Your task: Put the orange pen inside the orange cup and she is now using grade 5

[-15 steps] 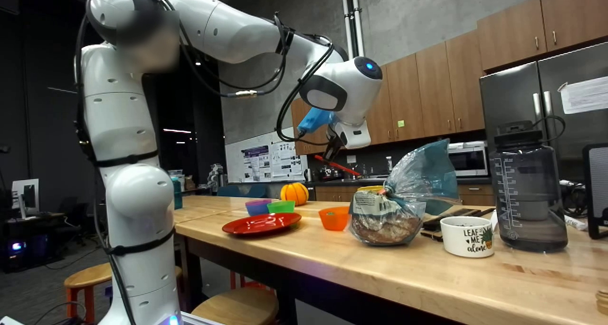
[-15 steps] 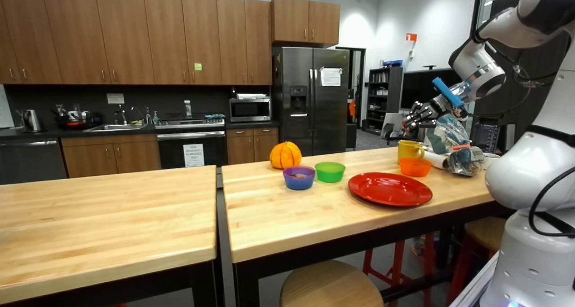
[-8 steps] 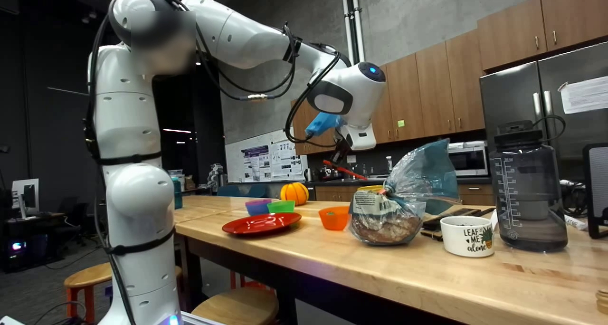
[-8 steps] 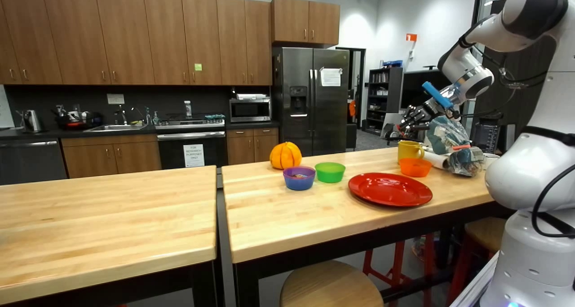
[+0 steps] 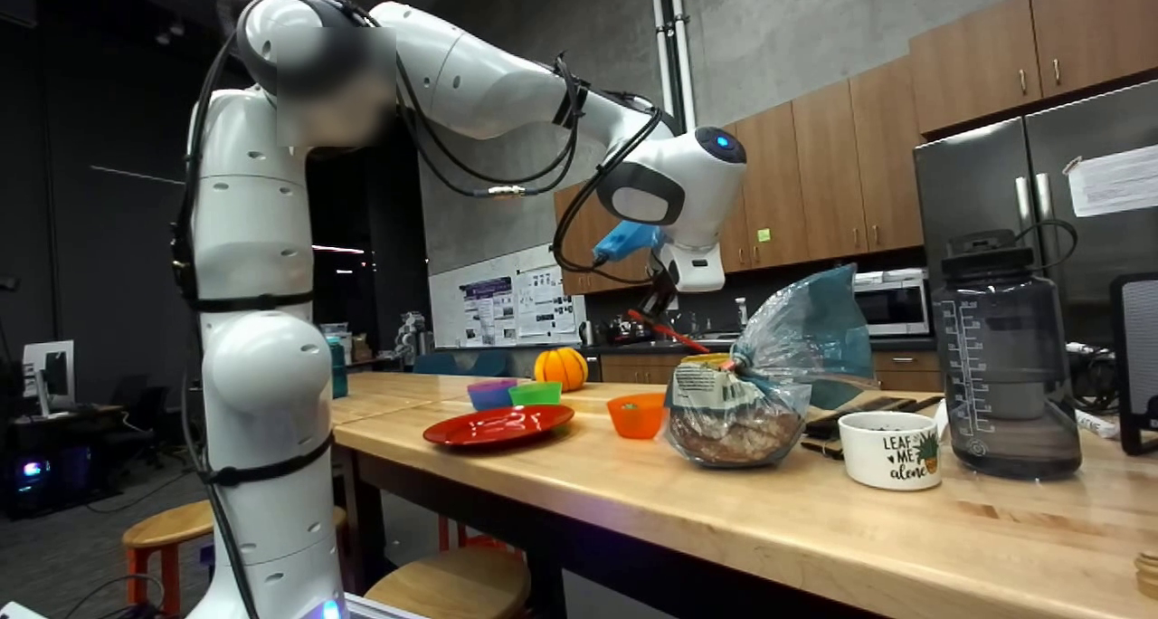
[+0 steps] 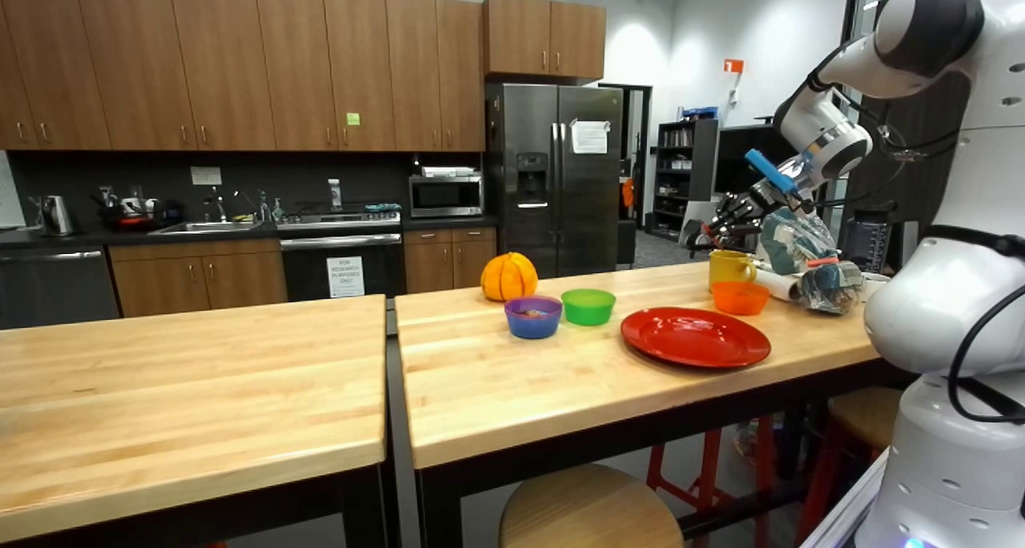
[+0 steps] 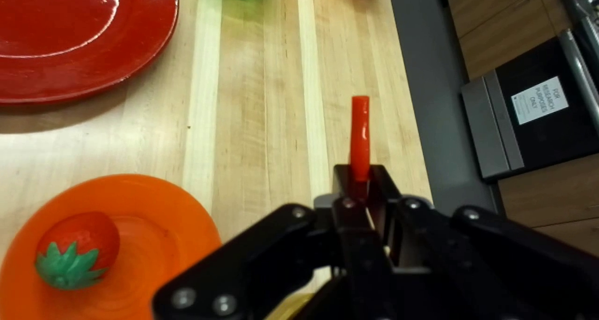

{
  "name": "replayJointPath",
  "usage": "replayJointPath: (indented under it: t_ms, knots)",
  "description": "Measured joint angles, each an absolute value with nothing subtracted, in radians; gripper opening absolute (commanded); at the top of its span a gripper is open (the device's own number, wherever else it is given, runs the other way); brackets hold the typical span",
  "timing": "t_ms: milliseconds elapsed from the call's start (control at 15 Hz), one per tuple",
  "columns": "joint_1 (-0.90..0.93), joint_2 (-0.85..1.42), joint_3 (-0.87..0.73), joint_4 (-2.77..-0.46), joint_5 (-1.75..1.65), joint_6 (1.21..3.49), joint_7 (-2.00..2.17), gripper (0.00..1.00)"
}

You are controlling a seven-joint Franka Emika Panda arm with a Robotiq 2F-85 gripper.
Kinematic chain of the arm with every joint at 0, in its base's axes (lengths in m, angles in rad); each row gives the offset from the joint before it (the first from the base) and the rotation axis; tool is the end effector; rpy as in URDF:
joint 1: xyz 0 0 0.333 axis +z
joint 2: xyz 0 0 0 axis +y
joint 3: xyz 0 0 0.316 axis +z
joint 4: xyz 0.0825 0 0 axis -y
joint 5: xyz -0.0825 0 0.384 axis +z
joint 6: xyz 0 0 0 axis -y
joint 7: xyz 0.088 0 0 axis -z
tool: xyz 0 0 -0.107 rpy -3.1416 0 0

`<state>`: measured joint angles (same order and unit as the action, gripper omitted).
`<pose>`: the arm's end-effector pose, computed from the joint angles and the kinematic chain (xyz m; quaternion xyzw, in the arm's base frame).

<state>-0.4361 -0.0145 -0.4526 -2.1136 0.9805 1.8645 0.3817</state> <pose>0.3828 -0.3709 0.4324 -0.5925 0.6704 -0.0078 0.4466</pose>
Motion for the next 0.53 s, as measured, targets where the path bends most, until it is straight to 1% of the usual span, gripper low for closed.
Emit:
replayJointPath:
  t_ms: [467, 533]
  knots:
    - [-0.448, 0.042, -0.477, -2.114, 1.06, 1.857, 0.384, 0.03]
    - [-0.449, 0.047, -0.481, -2.114, 1.069, 1.856, 0.384, 0.08]
